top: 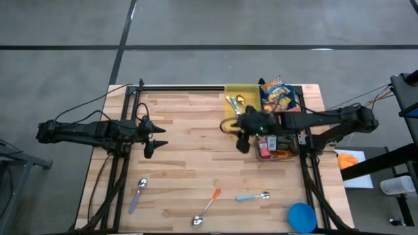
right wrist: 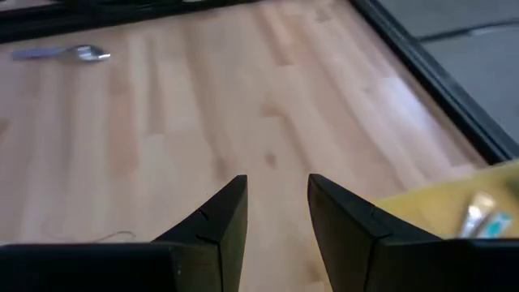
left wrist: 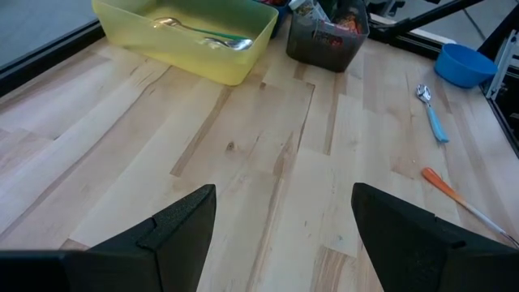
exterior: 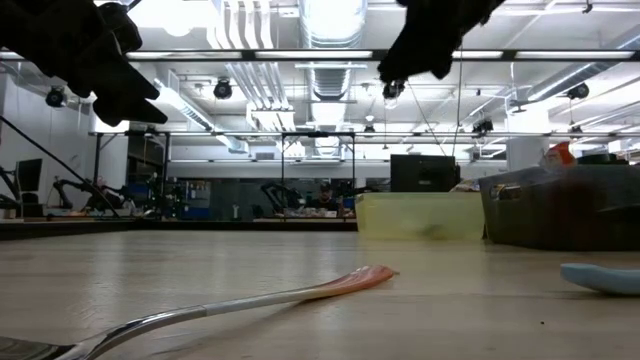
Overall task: Pick & Place Food Item
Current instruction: Put the blue spoon into the yellow bin
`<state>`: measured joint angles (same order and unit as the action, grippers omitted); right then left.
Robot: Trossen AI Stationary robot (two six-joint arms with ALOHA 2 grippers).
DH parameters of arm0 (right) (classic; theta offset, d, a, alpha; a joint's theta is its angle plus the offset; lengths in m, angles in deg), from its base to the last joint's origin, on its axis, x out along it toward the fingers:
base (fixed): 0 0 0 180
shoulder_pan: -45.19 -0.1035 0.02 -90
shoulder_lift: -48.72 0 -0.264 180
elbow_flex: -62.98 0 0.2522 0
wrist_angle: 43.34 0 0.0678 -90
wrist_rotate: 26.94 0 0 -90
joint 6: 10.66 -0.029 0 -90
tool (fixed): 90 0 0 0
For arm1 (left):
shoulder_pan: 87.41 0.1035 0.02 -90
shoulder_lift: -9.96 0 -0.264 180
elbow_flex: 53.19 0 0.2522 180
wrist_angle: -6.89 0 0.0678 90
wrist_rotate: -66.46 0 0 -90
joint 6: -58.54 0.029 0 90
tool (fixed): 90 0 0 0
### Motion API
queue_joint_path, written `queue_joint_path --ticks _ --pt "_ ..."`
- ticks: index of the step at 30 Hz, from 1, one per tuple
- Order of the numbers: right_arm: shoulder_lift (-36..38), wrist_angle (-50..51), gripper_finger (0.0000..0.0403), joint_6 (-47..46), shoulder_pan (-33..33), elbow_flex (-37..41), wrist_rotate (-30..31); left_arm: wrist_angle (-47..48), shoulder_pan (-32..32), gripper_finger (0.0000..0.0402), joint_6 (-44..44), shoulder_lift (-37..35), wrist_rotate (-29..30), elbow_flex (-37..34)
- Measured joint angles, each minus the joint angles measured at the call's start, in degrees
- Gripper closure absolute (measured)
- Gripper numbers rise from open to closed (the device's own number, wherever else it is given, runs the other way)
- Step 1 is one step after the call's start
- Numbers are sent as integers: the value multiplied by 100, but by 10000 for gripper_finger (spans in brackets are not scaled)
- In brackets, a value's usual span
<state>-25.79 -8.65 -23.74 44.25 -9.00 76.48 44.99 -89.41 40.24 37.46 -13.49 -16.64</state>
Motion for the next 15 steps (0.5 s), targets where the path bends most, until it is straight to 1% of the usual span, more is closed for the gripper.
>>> queue_joint_path --ticks 2,8,11,15 --pt "65 116 273 24 -287 0 22 -2 -2 112 -2 0 2 2" --pt "78 1145 273 -89 -1141 2 14 -2 0 112 -2 0 0 0" --pt "-32 1485 273 -631 -1615 4 -3 -1 0 112 -1 2 1 0" --pt "-259 1504 273 -1133 -2245 -9 4 -2 -1 112 -1 2 1 0"
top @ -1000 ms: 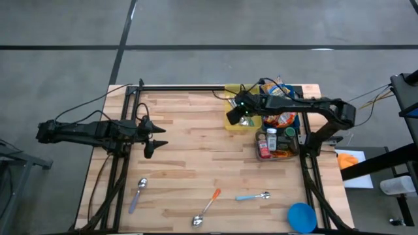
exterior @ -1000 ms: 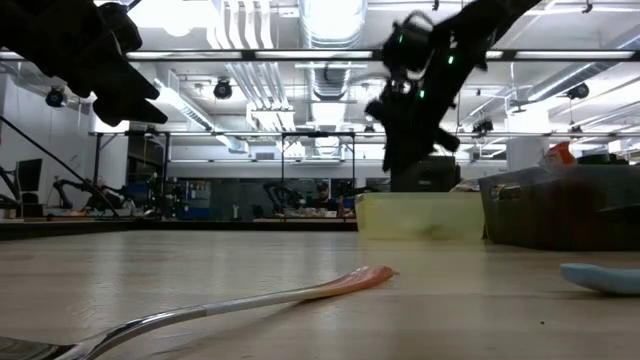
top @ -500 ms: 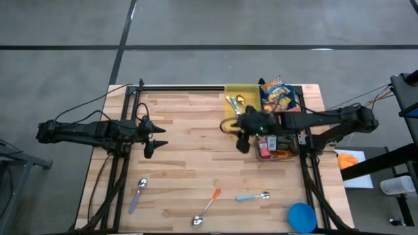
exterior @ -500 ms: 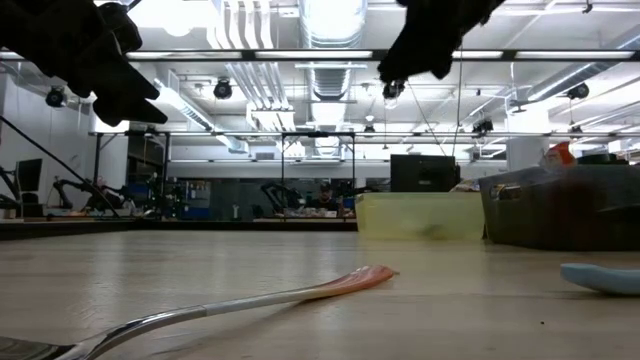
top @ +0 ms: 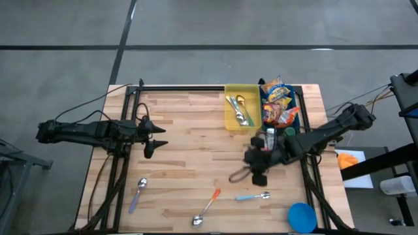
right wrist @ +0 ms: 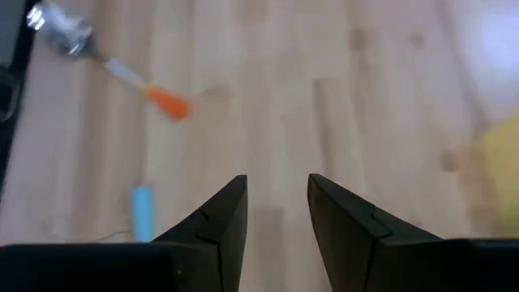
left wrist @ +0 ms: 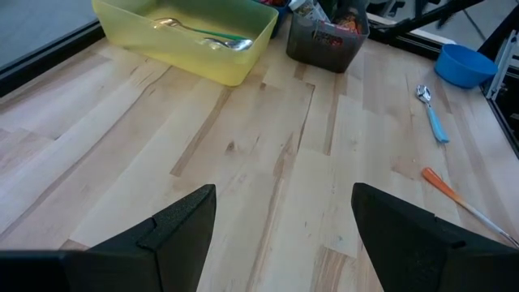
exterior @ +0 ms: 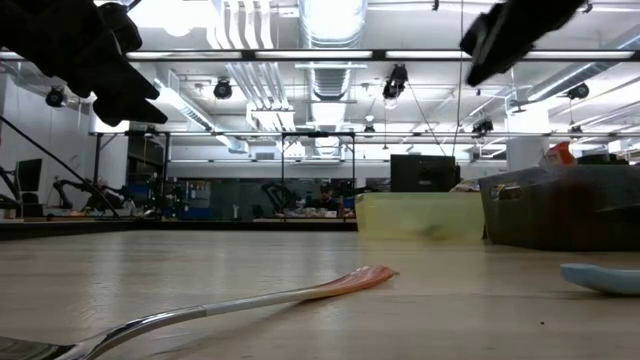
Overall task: Pick & Place Food Item
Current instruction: Put the blue spoon into the yellow bin
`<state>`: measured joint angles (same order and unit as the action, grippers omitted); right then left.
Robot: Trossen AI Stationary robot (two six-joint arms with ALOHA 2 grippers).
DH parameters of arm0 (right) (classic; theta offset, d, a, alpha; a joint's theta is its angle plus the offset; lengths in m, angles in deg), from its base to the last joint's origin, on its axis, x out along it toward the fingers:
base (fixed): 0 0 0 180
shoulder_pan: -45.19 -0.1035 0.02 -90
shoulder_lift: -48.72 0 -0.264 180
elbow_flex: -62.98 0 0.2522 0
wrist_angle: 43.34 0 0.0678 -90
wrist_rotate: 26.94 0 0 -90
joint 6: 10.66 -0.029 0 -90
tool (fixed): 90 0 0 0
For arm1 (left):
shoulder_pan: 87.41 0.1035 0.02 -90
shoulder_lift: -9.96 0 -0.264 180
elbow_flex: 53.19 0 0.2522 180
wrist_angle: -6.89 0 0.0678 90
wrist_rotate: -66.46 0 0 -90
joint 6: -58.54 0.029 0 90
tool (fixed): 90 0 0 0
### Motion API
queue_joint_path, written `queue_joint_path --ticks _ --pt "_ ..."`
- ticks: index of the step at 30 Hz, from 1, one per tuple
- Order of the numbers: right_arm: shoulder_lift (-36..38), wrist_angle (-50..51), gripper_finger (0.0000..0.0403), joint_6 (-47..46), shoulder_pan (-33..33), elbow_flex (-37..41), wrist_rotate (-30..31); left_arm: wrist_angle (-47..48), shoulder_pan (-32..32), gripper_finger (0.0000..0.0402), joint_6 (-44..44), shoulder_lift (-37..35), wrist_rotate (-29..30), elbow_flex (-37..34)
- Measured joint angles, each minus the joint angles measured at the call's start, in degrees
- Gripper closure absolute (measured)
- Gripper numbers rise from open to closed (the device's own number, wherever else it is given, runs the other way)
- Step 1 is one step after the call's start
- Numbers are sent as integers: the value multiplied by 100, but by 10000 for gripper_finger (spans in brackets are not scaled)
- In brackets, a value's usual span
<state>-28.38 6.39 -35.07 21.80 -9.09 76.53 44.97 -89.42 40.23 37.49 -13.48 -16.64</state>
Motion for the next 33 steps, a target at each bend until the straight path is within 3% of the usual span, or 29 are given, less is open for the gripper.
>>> queue_joint_path --ticks 15,23,33 --pt "-918 419 273 -3071 -1731 -90 145 2 1 112 -1 0 -1 0" --pt "-1694 438 273 -3105 -2273 -305 151 1 0 112 0 0 1 0" --pt "-2336 552 273 -3070 -2327 -414 170 2 -1 112 1 0 -1 0"
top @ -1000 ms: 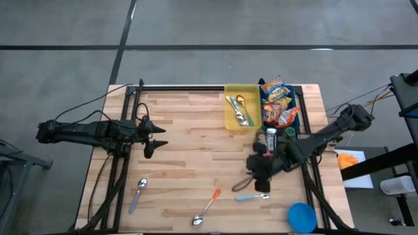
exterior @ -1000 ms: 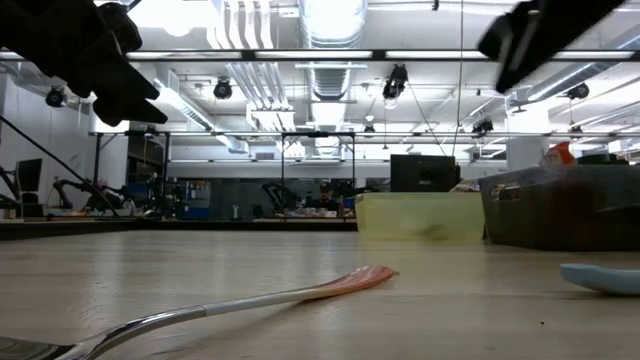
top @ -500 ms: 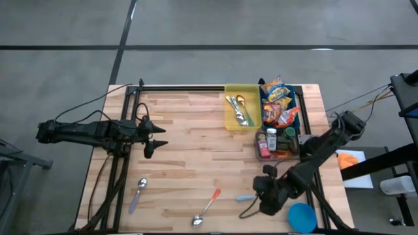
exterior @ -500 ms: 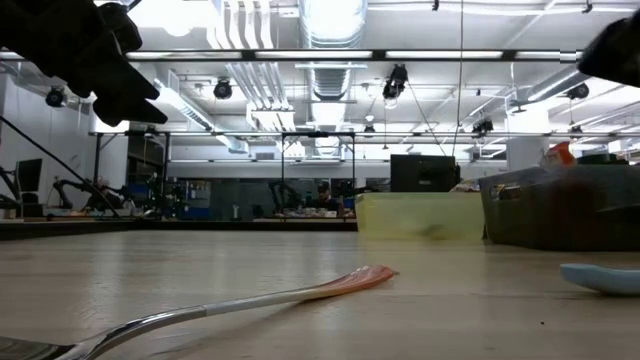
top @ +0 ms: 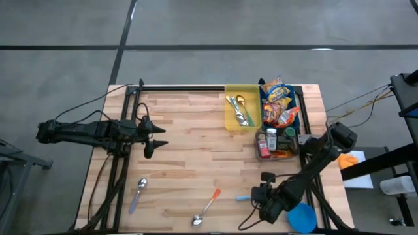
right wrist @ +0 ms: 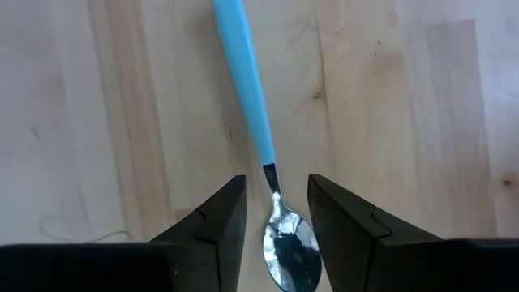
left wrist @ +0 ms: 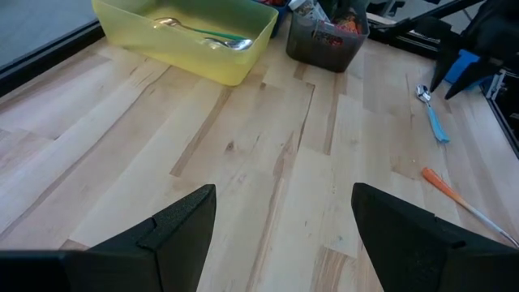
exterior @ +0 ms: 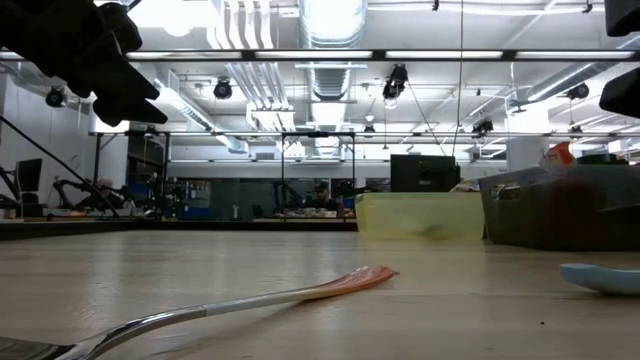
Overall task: Pick & Place Food Item
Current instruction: Put the blue spoon into the yellow bin
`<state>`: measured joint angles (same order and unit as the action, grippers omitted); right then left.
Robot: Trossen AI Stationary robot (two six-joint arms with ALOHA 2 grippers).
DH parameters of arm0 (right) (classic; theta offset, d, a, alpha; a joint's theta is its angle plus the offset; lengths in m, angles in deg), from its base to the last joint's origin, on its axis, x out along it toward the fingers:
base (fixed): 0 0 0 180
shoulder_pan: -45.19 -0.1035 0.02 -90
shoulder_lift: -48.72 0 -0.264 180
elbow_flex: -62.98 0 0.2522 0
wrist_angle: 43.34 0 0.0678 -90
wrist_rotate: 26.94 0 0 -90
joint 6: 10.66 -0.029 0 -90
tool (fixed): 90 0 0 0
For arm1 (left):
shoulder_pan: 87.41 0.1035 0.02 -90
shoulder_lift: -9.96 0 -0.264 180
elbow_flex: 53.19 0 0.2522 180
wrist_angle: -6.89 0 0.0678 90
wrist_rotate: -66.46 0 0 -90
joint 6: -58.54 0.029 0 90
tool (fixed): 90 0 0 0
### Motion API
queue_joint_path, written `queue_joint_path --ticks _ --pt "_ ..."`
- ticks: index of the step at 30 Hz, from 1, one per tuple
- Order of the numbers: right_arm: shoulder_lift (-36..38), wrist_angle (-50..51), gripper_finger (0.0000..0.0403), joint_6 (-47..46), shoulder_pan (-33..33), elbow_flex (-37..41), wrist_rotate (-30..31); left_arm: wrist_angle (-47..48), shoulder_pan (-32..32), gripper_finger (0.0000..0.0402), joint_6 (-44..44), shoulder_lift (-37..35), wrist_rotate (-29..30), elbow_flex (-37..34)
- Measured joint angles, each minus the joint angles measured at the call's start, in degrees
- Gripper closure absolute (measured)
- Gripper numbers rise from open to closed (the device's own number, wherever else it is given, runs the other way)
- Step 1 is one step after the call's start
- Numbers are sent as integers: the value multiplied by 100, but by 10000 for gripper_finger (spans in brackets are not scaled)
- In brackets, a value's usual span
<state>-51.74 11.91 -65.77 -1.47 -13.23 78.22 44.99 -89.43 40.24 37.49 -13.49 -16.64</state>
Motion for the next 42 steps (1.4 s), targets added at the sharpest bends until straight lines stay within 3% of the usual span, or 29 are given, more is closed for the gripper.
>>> queue_joint_path --ticks 42 --pt "-236 -888 273 120 52 589 -24 -2 1 112 0 0 1 0"
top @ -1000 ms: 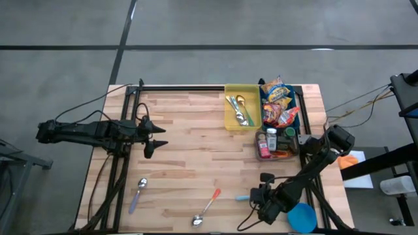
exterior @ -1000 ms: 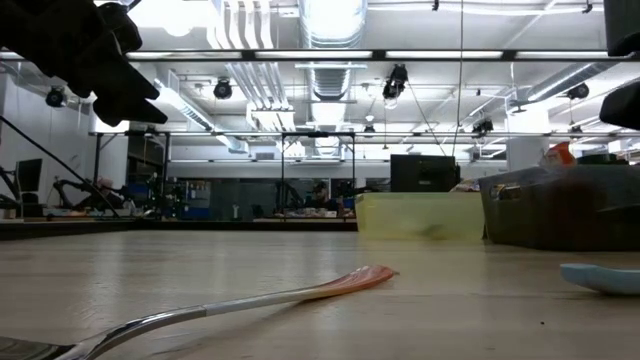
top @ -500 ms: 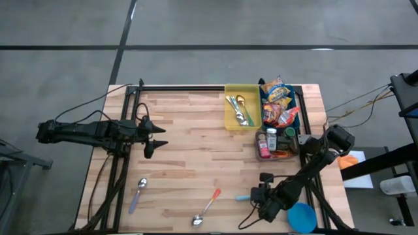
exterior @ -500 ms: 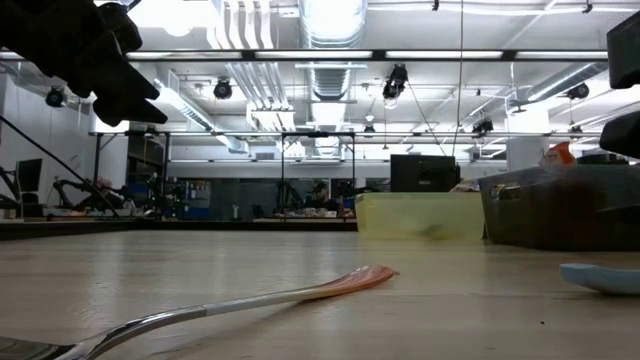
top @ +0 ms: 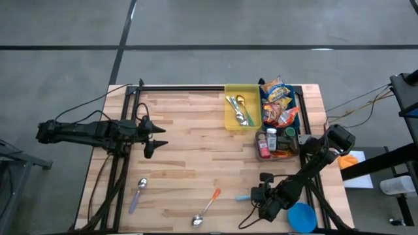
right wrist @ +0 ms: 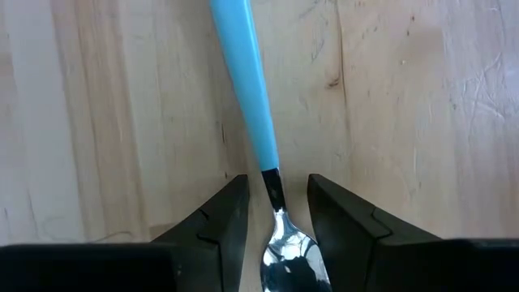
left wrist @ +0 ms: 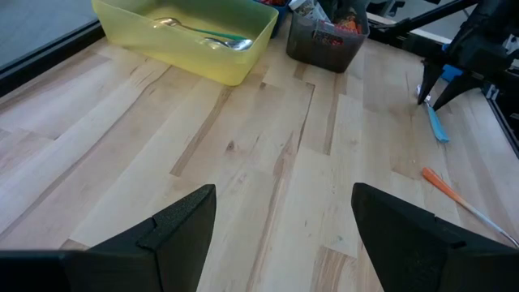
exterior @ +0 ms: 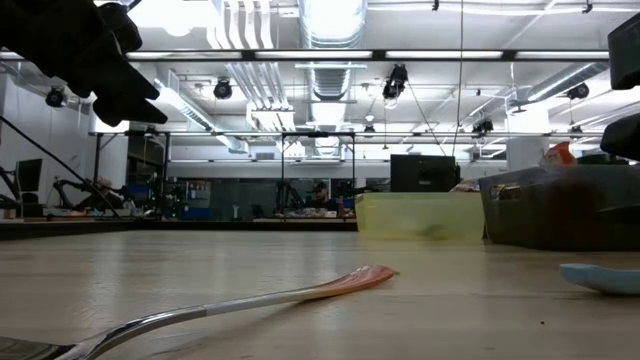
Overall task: Pick & Place Food Item
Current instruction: Put the blue spoon into the yellow bin
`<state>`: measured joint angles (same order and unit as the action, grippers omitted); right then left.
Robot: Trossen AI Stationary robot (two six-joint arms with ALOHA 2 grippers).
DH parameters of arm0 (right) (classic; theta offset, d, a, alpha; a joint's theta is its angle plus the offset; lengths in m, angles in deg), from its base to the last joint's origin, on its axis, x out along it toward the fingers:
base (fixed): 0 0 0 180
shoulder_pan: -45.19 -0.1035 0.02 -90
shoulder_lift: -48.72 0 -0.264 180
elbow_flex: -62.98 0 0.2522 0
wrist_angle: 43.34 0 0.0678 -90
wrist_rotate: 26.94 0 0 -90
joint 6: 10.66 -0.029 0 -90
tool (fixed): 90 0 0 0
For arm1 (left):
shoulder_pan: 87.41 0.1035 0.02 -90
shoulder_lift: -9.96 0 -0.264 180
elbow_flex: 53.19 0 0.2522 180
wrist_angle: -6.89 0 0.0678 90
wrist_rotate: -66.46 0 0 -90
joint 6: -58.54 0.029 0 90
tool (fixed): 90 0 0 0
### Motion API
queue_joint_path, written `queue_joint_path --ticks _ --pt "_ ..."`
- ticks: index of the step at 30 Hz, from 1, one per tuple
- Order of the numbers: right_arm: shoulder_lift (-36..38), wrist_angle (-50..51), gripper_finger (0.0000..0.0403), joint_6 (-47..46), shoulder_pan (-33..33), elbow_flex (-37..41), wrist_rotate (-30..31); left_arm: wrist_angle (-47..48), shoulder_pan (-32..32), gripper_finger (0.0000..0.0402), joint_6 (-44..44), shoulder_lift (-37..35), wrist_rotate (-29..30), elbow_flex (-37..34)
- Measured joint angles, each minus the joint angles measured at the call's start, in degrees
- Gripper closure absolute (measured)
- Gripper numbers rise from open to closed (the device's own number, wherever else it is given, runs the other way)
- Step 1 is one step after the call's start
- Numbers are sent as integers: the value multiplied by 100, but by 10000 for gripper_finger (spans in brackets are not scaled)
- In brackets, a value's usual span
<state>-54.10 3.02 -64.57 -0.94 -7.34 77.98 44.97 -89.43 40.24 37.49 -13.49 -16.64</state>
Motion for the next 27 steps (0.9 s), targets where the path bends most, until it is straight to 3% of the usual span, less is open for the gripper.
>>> queue_joint_path --ticks 4,11,27 --pt "0 -4 295 11 0 0 -7 0 1 112 0 0 1 0" --pt "-4 -24 385 258 0 0 -59 0 1 112 0 0 -1 0" --pt "61 70 383 317 9 -57 -62 0 1 112 0 0 0 2"
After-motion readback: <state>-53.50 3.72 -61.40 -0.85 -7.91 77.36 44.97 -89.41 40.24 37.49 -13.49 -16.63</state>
